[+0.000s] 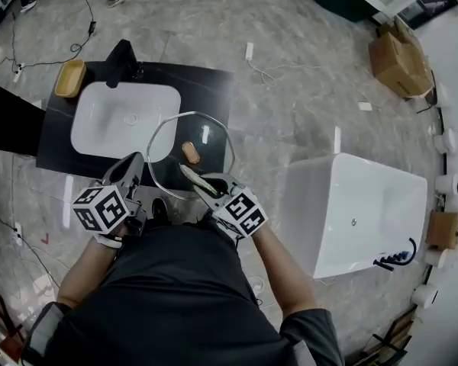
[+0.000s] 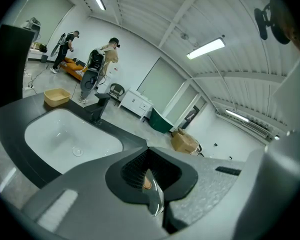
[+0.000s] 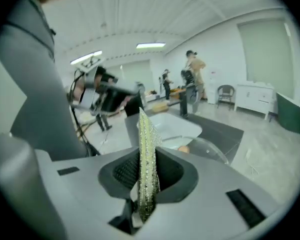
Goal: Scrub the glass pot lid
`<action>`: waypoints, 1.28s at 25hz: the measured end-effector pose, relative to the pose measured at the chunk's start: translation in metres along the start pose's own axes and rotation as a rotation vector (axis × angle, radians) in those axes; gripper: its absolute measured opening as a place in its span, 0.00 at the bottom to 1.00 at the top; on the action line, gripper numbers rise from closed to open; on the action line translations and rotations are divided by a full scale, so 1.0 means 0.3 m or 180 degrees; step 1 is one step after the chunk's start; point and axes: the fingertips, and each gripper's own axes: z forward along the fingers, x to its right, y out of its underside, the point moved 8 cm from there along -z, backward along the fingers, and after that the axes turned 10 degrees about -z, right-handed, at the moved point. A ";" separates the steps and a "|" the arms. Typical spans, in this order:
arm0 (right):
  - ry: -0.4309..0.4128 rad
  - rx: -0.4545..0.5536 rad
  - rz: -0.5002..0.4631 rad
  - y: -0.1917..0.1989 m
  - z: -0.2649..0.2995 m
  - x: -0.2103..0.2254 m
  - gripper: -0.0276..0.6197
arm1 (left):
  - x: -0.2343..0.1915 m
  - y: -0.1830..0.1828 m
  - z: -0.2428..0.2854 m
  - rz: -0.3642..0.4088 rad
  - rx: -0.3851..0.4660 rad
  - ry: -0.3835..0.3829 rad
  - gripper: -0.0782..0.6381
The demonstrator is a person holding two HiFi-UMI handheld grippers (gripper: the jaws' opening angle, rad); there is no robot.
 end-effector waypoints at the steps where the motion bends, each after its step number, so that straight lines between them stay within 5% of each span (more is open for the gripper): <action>1: 0.0157 0.0234 0.0151 -0.041 -0.031 0.017 0.14 | 0.011 0.000 0.005 0.0024 -0.0002 0.0015 0.11; 9: 0.1223 0.1645 0.1085 -0.272 -0.272 0.141 0.14 | 0.135 -0.064 0.025 0.0407 0.0106 0.0230 0.11; 12: 0.1528 0.1906 0.1317 -0.333 -0.363 0.154 0.14 | 0.230 -0.111 0.014 0.0893 0.0215 0.0400 0.11; 16: 0.1780 0.2041 0.1260 -0.399 -0.419 0.116 0.14 | 0.383 -0.127 -0.015 0.1649 0.0412 0.0727 0.11; 22: 0.2076 0.2189 0.1129 -0.435 -0.443 0.047 0.14 | 0.395 -0.089 -0.029 0.1556 0.0423 0.0727 0.11; 32: 0.2035 0.2114 0.0857 -0.450 -0.413 0.038 0.14 | 0.379 -0.080 -0.030 0.1588 0.0461 0.0725 0.11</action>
